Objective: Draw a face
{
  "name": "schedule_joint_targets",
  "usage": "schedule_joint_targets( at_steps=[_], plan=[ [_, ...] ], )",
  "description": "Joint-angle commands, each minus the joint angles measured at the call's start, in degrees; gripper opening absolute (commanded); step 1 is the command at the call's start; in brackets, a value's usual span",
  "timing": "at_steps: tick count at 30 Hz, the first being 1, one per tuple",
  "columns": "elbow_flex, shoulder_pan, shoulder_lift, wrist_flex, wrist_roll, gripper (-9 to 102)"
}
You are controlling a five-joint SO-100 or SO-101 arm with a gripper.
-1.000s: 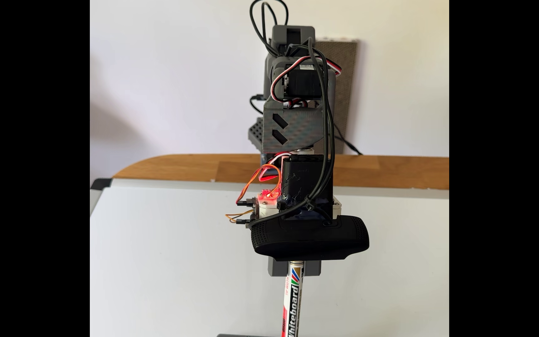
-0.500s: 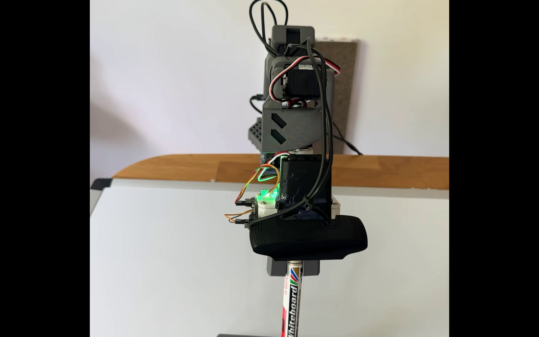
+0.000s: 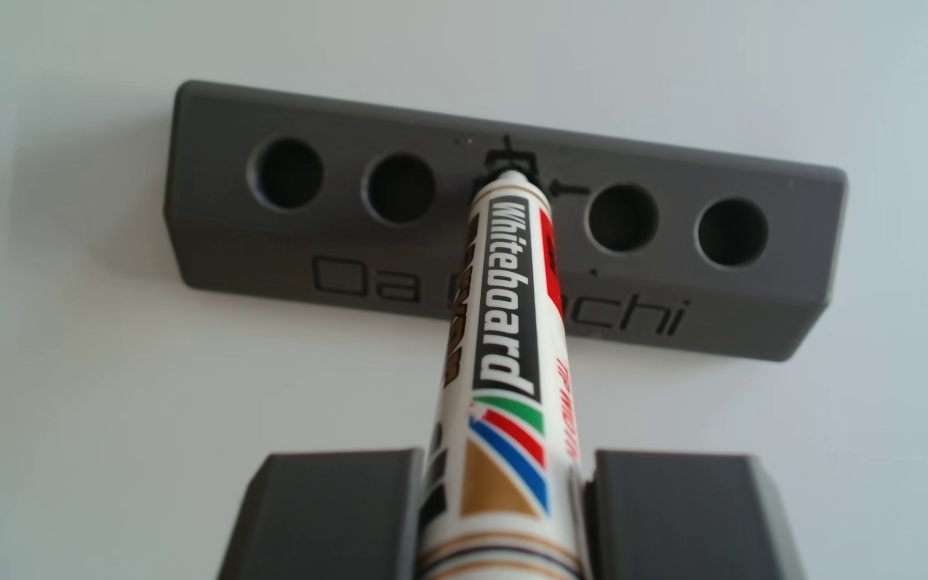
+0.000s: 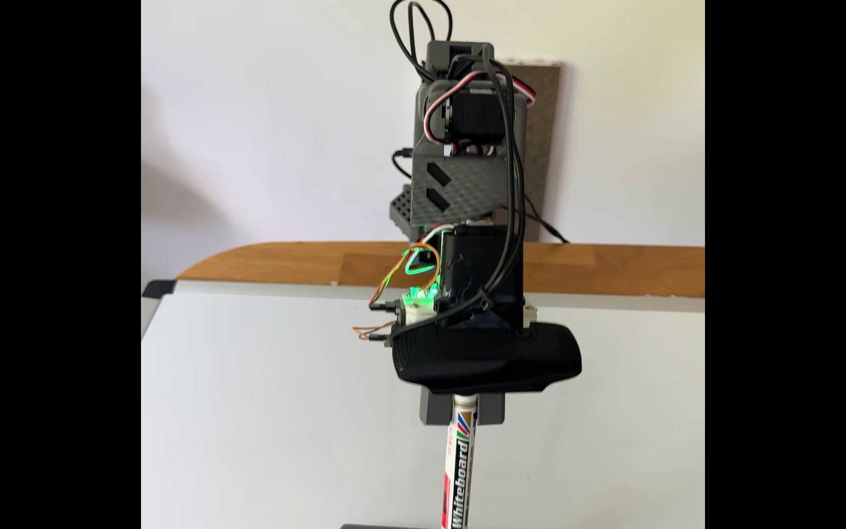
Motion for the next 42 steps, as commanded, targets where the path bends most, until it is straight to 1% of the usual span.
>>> schedule_joint_targets(
  at_steps=[1, 4, 9, 14, 18, 23, 28, 35, 39, 42],
  plan=[
    [-5.80, 0.53, 4.66, 0.44, -0.09, -1],
    [-6.68, 0.62, 4.75, 1.85, -0.09, -1],
    [-11.51, 0.79, 4.75, 6.77, -0.18, -1],
    [-21.80, 1.67, 4.75, 13.01, -0.09, -1],
    [-27.33, 1.58, 7.38, 13.45, 0.09, -1],
    [-27.16, 1.05, 12.83, 13.45, 0.70, -1],
    [-27.16, 1.67, 15.82, 13.45, 3.52, -1],
    [-26.63, 0.97, 19.34, 13.45, 3.60, -1],
    [-22.06, -0.70, 23.82, 13.36, 3.60, -1],
    [-14.50, -1.23, 28.92, 13.36, 3.52, -1]
  ],
)
